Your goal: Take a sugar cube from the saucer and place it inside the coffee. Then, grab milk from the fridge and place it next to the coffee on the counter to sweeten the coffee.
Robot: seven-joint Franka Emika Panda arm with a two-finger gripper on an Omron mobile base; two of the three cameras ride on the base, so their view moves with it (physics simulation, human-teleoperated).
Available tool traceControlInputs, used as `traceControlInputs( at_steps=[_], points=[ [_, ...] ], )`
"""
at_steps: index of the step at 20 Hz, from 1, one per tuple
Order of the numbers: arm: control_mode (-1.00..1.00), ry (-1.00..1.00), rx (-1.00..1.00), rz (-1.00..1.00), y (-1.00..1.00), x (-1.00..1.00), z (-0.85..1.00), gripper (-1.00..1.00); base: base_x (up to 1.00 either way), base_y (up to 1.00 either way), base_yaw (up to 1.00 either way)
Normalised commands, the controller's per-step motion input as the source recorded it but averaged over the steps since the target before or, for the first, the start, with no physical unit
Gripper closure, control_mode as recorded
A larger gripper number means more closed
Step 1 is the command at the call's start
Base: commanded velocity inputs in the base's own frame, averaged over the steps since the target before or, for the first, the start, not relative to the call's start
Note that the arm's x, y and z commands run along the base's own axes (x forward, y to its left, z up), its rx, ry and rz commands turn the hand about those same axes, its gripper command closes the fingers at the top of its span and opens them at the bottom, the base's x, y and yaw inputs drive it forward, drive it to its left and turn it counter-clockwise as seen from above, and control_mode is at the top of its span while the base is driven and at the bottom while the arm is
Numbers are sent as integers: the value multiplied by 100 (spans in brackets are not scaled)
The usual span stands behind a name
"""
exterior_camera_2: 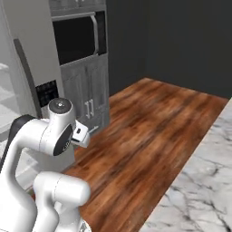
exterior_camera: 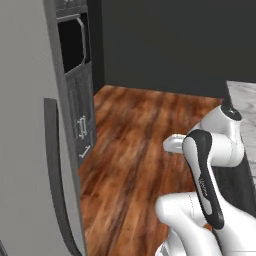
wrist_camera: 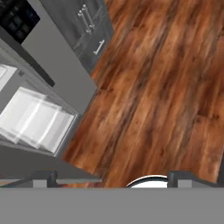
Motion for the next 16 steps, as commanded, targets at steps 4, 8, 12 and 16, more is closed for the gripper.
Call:
traceControlInputs(
  at_steps=[4, 8, 12, 16],
  points=[
    [100, 0, 0, 0, 0, 0, 0, -100, 100, 13, -10],
    [100, 0, 0, 0, 0, 0, 0, -100, 100, 9, 7],
    [100, 0, 0, 0, 0, 0, 0, -100, 98, -3, 48],
    [100, 0, 0, 0, 0, 0, 0, -100, 77, -34, 70]
  ],
)
